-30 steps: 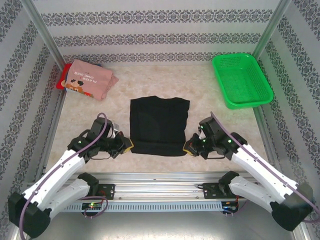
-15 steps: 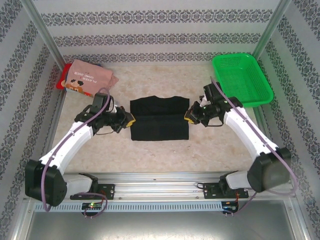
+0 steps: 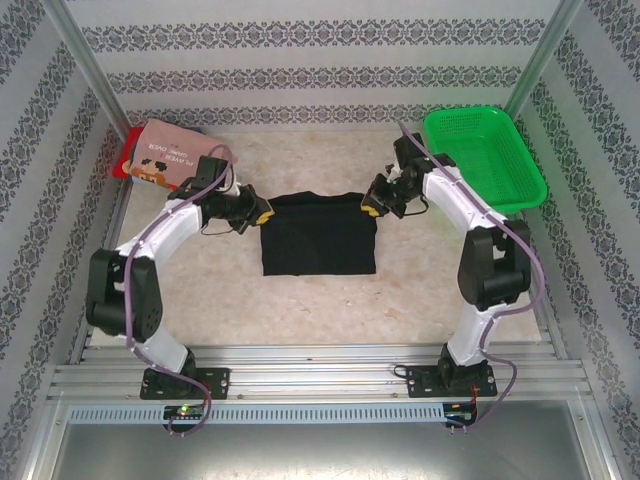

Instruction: Fold and stack the t-shirts

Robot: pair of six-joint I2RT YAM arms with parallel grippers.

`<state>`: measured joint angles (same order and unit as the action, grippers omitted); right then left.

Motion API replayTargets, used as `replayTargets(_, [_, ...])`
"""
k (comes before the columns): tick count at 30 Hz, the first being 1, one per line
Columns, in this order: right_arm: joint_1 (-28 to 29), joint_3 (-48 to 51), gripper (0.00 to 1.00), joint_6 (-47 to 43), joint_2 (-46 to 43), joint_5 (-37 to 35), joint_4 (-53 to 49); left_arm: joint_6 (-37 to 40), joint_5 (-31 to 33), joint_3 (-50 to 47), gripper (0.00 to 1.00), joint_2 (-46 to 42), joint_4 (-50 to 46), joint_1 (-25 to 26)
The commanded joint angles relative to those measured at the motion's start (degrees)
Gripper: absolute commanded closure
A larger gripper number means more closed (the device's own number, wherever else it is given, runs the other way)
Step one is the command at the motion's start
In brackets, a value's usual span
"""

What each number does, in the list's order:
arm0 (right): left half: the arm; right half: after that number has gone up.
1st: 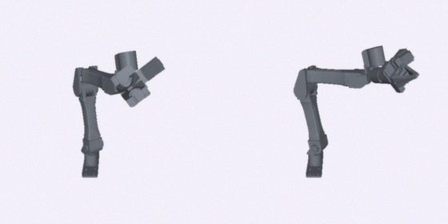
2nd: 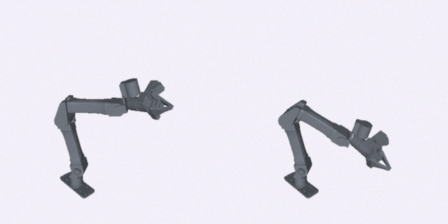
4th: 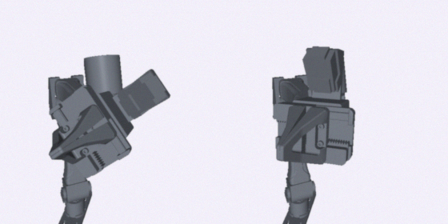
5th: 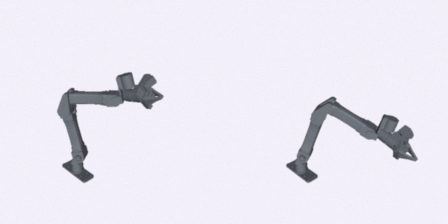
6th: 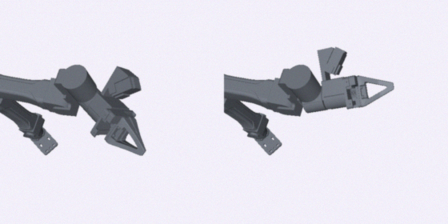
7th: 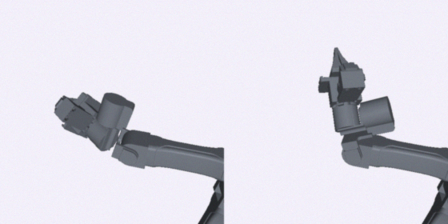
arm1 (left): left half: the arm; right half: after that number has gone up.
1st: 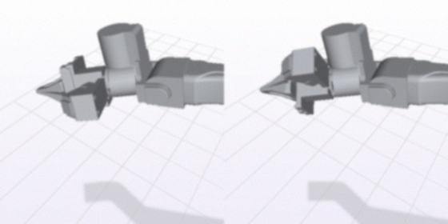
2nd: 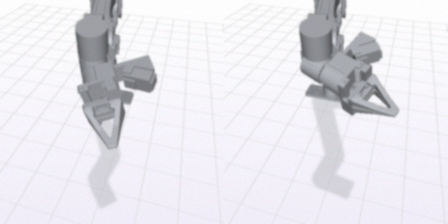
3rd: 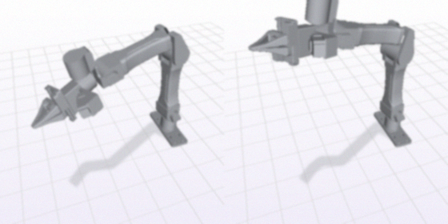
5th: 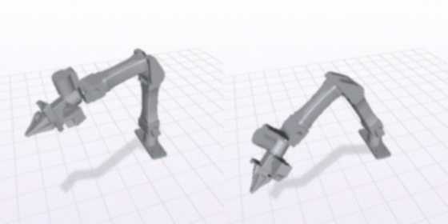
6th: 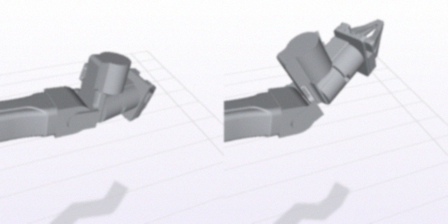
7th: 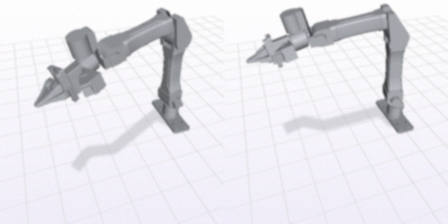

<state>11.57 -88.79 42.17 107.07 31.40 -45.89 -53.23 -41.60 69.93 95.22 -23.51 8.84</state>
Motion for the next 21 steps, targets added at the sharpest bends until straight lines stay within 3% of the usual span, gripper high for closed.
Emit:
replayTargets(1, [-1.5, -3.9, 1.0, -1.8, 4.0, -0.9, -1.0, 3.9, -1.4, 4.1, 1.0, 4.6, 2.4, -1.3])
replayTargets(11, [-3.3, -10.7, 0.97, -1.6, 14.5, -0.7, -0.4, 5.9, -3.1, 12.1, 1.0, 15.9, 3.4, -3.6])
replayTargets(13, [-3.4, -11.2, 0.92, -1.3, 16.0, -0.5, 0.4, 6.0, -4.2, 13.2, 1.0, 17.8, 3.9, -4.0])
replayTargets(15, [-3.7, -12.2, 0.82, -0.8, 17.7, -0.6, 0.9, 6.7, -4.3, 14.3, 1.0, 19.5, 3.8, -4.5])
replayTargets(18, [-4.6, -13.7, 0.7, 1.0, 18.8, -0.5, 4.9, 3.6, -5.6, 14.6, 0.74, 20.2, 10.3, -5.4])
replayTargets(21, [-5.8, -17.9, 0.56, 1.6, 18.7, 0.3, 8.2, 0.5, -6.9, 19.0, 0.59, 20.5, 15.0, -6.5])
